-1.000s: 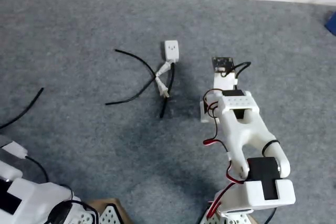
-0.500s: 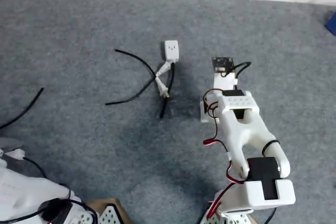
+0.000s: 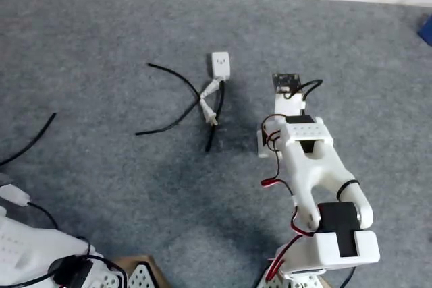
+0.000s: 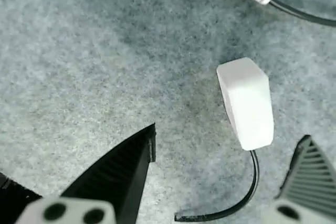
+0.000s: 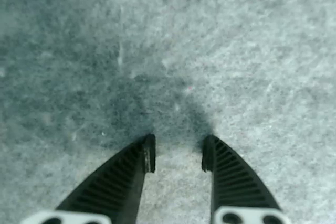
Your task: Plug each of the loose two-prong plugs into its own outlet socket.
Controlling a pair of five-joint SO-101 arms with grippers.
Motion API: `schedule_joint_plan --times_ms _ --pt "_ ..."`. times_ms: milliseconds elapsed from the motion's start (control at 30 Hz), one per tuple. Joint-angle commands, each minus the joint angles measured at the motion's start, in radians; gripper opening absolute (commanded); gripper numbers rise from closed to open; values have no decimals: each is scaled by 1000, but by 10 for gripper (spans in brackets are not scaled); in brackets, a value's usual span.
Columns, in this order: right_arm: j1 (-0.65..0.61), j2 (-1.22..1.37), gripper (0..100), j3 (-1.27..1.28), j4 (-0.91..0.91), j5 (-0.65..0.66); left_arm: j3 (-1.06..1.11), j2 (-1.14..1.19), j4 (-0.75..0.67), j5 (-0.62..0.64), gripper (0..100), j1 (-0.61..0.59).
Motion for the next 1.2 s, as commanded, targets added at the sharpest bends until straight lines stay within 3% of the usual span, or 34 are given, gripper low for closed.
schedule_joint_plan --times_ms 0,133,333,700,933,1167 --pt "-21 1 152 -42 5 12 -36 -15 17 -29 399 -12" --pt "-21 1 152 -44 5 12 -13 -4 23 -100 394 -21" --pt "-19 -1 152 -41 5 12 79 -8 -29 -121 262 -18" --pt "-19 -1 152 -41 5 12 120 -2 -60 -124 271 -21" --pt "-19 -1 152 -41 5 12 216 -10 -146 -206 271 -31" --pt "-19 -1 152 -41 5 12 77 -8 -80 -206 271 -44"
